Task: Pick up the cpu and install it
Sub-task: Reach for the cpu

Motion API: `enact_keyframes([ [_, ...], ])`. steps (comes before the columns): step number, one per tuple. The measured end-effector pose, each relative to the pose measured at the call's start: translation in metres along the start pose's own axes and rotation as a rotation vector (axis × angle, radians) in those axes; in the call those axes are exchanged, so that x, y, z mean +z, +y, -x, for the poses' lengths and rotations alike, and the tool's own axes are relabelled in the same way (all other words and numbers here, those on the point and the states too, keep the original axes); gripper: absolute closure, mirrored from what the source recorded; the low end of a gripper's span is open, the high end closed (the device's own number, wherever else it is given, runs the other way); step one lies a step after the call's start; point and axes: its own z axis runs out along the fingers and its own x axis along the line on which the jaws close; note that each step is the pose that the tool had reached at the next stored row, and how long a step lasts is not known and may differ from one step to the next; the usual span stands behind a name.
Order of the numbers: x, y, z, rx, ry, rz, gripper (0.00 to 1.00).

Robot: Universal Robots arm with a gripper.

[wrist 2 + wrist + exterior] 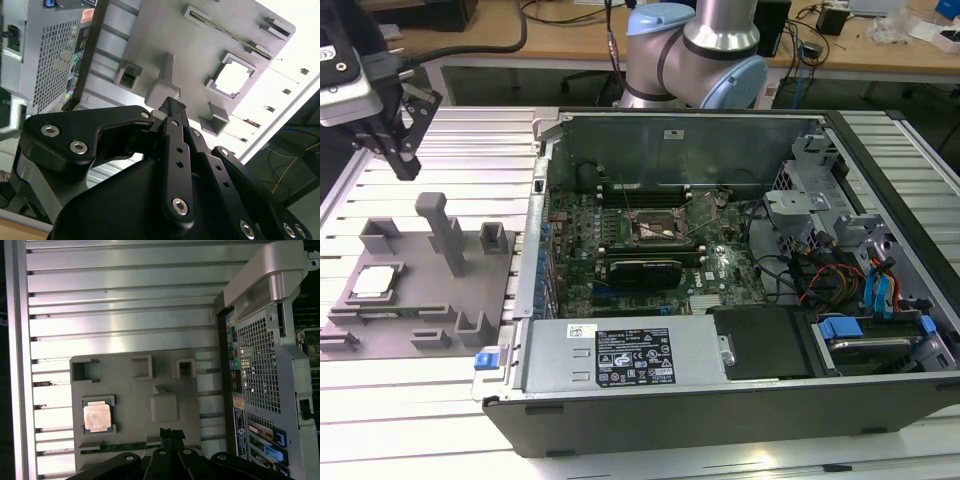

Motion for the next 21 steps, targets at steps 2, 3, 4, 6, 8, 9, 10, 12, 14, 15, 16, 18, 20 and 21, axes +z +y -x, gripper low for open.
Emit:
enact_keyframes([
  [2,0.0034,-0.0007,-0.0076,0.0,-0.0001,0.0001,0.89],
  [3,0.0046,-0.0009,-0.0098,0.0,-0.0001,0.0001,0.89],
  [4,0.0065,-0.0012,-0.0134,0.0,0.0,0.0001,0.89],
  [6,0.0089,-0.0017,-0.0179,0.0,0.0,0.0001,0.89],
  [8,0.0119,-0.0021,-0.0225,0.0,-0.0002,0.0002,0.89],
  [9,0.0133,-0.0023,-0.0242,0.0,-0.0003,0.0002,0.89],
  [10,0.0146,-0.0025,-0.0257,0.0,-0.0002,0.0002,0.89],
  [12,0.0177,-0.0029,-0.0292,0.0,0.0,0.0,0.89],
  [14,0.0219,-0.0035,-0.0337,0.0,0.0,0.0,0.89],
  [15,0.0236,-0.0039,-0.0347,0.0,-0.0002,0.0002,0.89],
  [16,0.0253,-0.0044,-0.0356,0.0,-0.0001,0.0001,0.89],
  [18,0.0283,-0.0055,-0.0372,0.0,0.0001,0.0,0.89],
  [20,0.0312,-0.0067,-0.0389,0.0,0.0001,0.0,0.89],
  [21,0.0323,-0.0072,-0.0395,0.0,0.0,0.0,0.89],
])
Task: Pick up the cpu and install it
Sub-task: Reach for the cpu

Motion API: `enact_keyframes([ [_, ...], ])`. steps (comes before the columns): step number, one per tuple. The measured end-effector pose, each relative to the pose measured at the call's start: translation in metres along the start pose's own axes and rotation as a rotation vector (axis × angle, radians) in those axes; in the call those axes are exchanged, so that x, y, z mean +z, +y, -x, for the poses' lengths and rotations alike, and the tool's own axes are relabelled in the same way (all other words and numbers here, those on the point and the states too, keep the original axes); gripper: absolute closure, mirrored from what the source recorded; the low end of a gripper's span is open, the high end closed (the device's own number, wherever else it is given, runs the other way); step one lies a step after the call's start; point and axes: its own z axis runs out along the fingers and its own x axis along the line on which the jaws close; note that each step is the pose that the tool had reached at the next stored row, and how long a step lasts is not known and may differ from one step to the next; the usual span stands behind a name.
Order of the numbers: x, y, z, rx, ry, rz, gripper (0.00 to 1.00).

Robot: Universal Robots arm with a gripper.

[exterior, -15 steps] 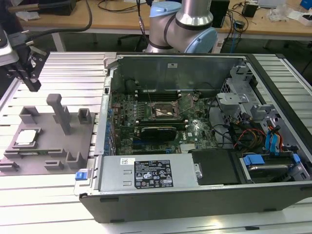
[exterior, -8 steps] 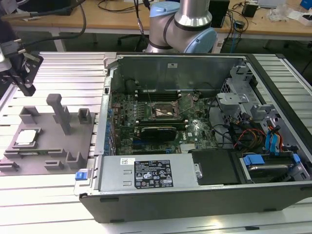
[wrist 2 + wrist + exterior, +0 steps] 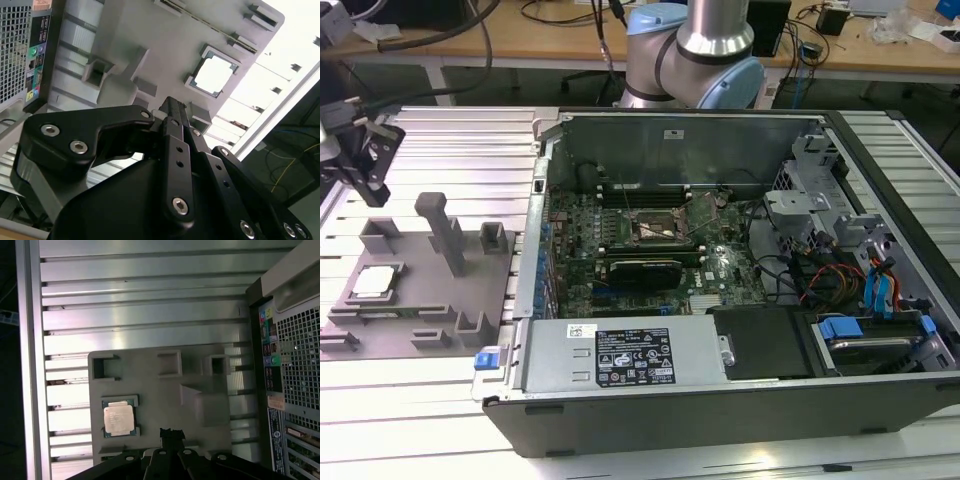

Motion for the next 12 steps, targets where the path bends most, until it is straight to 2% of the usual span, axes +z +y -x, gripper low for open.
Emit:
enact_keyframes([
  [3,0.0066,-0.0026,-0.0056,0.0,0.0,0.0,0.89],
  [12,0.0136,-0.0046,-0.0194,0.0,-0.0001,0.0001,0.89],
])
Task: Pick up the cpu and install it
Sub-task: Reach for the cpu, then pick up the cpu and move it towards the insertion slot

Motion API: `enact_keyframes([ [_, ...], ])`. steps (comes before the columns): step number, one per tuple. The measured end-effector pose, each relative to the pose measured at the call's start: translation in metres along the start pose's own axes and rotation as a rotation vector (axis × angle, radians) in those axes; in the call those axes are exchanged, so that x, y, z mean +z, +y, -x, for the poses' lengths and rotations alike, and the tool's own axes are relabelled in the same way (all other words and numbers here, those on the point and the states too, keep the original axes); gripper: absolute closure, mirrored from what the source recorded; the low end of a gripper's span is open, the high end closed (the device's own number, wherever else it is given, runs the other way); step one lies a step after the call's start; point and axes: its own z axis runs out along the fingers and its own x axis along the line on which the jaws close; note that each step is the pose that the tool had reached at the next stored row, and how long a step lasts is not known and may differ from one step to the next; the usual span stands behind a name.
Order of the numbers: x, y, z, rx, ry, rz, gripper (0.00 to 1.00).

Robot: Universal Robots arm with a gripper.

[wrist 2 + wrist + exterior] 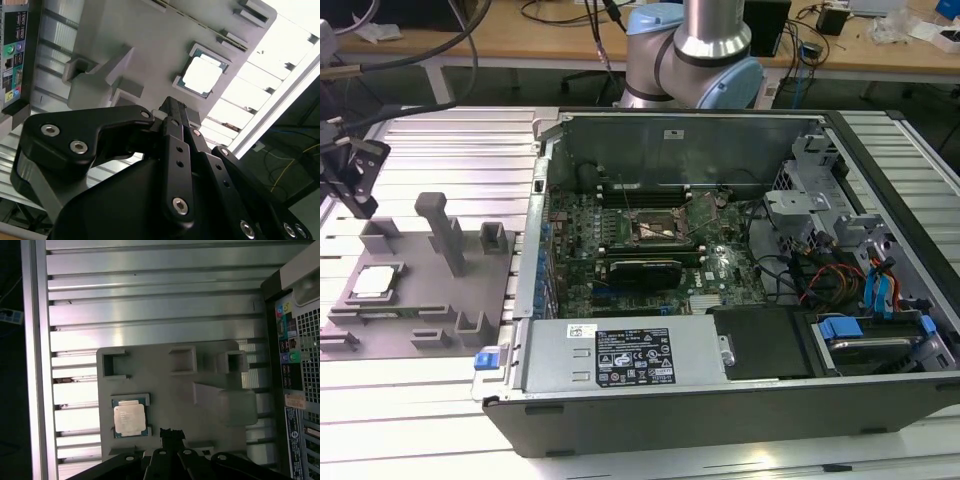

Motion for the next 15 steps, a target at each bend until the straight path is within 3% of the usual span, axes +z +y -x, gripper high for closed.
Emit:
enact_keyframes([
  [15,0.0009,-0.0002,-0.0017,0.0,0.0001,0.0019,0.89],
])
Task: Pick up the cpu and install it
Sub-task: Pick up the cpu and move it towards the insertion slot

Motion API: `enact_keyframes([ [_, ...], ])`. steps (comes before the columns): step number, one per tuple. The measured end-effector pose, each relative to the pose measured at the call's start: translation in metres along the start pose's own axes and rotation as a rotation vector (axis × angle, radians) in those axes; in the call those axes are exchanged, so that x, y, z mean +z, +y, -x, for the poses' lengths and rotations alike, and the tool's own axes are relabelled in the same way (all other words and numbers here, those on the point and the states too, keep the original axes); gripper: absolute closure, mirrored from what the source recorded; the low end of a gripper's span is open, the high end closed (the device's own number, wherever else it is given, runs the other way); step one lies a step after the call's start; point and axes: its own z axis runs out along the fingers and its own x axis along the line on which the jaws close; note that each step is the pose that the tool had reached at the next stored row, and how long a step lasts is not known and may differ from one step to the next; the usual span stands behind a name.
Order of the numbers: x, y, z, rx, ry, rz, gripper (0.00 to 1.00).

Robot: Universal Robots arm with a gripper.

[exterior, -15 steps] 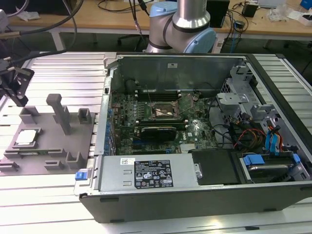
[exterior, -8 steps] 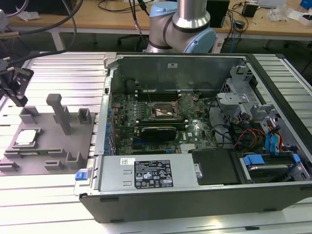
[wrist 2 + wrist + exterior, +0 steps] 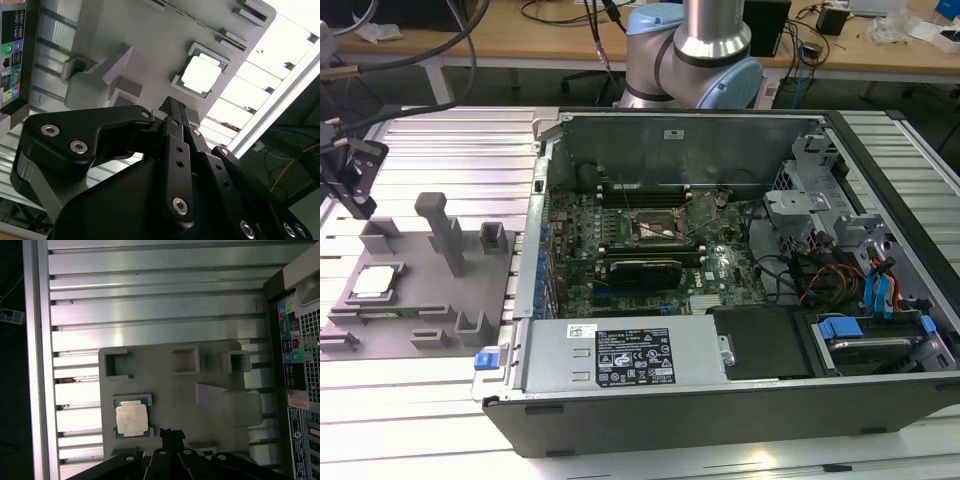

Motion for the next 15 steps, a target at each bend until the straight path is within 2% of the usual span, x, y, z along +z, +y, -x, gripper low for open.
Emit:
enact_keyframes([
  [4,0.0025,-0.0003,-0.0033,0.0,0.0001,0.0015,0.89],
  [8,0.0078,-0.0011,-0.01,0.0,-0.0016,0.0026,0.89],
  [15,0.0146,-0.0025,-0.0156,0.0,-0.0018,0.0029,0.89],
])
